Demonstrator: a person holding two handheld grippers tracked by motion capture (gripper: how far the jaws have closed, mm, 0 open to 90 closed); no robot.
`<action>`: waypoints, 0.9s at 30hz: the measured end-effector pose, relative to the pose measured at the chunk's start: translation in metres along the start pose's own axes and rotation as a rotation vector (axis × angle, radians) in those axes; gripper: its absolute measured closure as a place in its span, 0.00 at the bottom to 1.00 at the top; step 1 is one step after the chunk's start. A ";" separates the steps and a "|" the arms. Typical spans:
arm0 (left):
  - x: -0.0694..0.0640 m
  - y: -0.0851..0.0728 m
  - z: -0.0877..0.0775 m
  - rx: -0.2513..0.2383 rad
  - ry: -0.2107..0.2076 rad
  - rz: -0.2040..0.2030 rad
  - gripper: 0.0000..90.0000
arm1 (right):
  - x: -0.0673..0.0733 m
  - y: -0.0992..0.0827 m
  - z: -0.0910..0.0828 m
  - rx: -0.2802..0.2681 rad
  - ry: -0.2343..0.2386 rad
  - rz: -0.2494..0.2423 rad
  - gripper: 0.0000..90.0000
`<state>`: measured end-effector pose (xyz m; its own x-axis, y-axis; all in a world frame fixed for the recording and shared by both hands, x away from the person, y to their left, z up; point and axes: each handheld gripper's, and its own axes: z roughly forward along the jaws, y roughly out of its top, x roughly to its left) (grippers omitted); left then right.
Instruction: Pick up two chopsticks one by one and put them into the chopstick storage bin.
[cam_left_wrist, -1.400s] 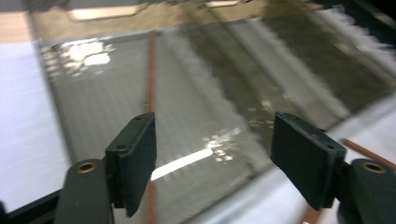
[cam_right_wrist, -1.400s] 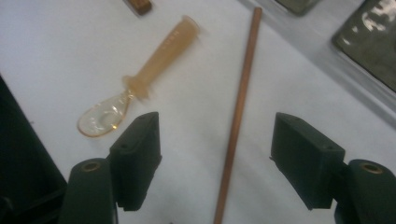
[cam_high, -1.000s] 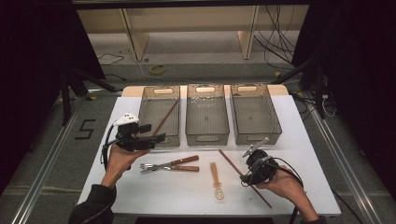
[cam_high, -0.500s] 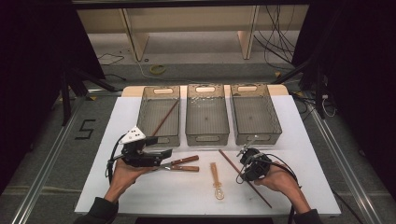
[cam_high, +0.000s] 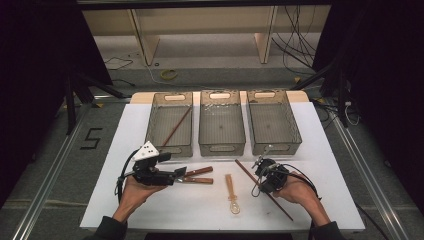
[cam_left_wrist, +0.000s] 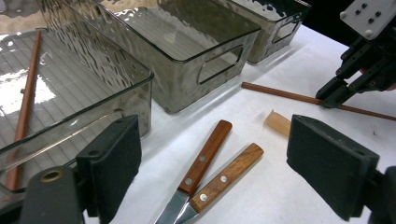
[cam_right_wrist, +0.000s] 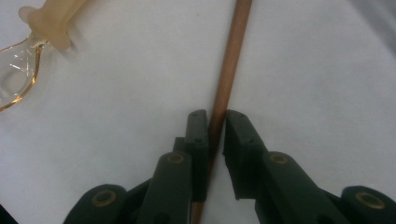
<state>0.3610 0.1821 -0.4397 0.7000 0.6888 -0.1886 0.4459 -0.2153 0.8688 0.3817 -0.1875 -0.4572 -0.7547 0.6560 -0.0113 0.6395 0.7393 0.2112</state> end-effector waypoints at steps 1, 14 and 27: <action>-0.001 0.000 0.000 -0.001 -0.002 0.002 0.19 | -0.001 0.000 0.000 0.004 0.004 0.000 0.89; -0.006 0.001 0.001 0.011 -0.005 0.043 0.20 | -0.003 0.008 0.001 0.053 0.006 -0.006 0.94; -0.013 0.002 0.010 0.050 -0.041 0.085 0.19 | 0.009 0.009 -0.030 -0.056 0.019 -0.098 0.94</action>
<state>0.3587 0.1655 -0.4397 0.7583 0.6378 -0.1346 0.4107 -0.3070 0.8585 0.3766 -0.1798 -0.4261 -0.8161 0.5777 -0.0164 0.5538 0.7897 0.2639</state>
